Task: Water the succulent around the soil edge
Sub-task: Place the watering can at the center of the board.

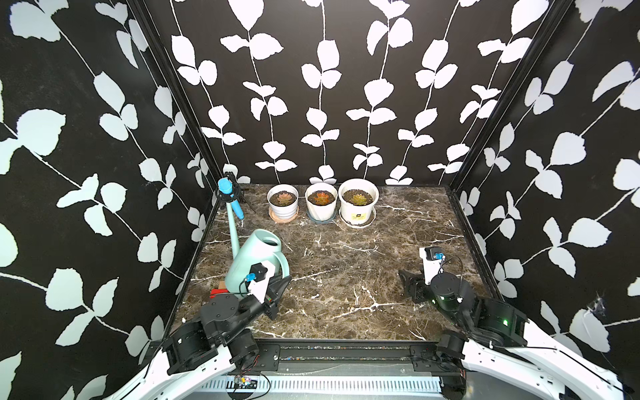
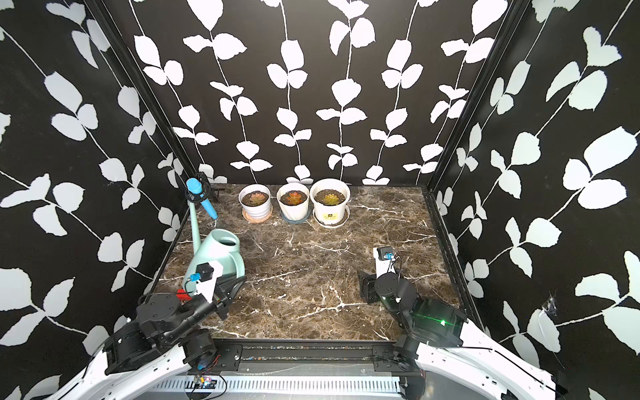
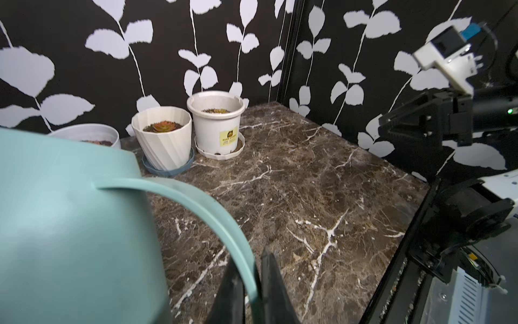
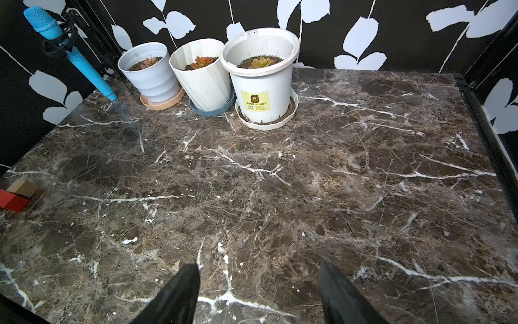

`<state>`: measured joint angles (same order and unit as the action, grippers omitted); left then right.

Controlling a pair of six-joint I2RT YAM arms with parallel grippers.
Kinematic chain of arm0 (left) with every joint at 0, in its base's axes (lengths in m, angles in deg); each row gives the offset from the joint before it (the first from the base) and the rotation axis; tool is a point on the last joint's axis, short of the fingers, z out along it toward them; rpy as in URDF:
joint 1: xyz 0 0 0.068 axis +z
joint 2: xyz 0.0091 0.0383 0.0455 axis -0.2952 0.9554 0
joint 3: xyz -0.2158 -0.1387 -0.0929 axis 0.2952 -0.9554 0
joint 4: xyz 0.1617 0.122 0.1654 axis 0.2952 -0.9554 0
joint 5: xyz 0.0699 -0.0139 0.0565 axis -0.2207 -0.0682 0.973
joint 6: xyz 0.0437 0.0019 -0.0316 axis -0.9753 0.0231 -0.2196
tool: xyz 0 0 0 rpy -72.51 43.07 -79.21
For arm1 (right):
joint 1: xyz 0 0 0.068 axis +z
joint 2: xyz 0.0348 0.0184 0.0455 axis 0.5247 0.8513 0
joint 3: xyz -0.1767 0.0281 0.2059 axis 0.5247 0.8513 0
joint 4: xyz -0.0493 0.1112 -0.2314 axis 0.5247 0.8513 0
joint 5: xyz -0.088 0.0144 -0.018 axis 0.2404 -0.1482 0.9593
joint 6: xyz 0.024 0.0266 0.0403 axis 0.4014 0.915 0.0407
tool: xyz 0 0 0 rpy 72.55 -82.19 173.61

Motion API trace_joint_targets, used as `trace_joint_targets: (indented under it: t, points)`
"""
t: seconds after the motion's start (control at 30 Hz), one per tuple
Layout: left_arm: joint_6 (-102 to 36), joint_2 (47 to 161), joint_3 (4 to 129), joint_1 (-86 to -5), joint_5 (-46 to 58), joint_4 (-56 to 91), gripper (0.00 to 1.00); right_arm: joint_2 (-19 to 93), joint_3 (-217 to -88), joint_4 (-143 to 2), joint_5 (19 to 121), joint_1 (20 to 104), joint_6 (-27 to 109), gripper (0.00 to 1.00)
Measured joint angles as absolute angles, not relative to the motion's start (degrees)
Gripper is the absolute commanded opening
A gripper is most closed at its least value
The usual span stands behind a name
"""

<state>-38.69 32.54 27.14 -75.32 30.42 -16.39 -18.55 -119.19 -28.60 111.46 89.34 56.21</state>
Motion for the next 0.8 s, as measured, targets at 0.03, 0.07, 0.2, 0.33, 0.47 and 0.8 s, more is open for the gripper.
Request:
trace_joint_targets:
  t: [0.03,0.07,0.2,0.33,0.47,0.8]
  points:
    - [-38.4,33.5,27.1,-75.3,30.0,-16.7,0.0,-18.4,-119.2,-28.7,111.4,89.3,56.1,0.7]
    - [-38.2,34.1,27.1,-75.3,29.5,-16.7,0.0,-18.3,-119.2,-28.7,111.4,89.3,56.0,0.7]
    - [-38.0,34.8,27.1,-75.3,27.6,-16.6,0.0,-18.3,-119.2,-28.7,111.2,89.3,55.4,0.7]
    - [-37.7,35.1,27.0,-75.3,24.3,-13.9,0.0,-18.7,-119.2,-28.8,110.6,89.3,55.2,0.7]
    - [-36.6,41.6,24.7,-75.3,18.9,-5.6,0.0,-18.4,-119.2,-30.0,109.1,89.3,55.0,0.7]
    - [-37.6,71.5,23.3,-75.6,3.5,14.7,0.0,-16.9,-119.2,-30.7,107.6,89.3,54.8,0.7]
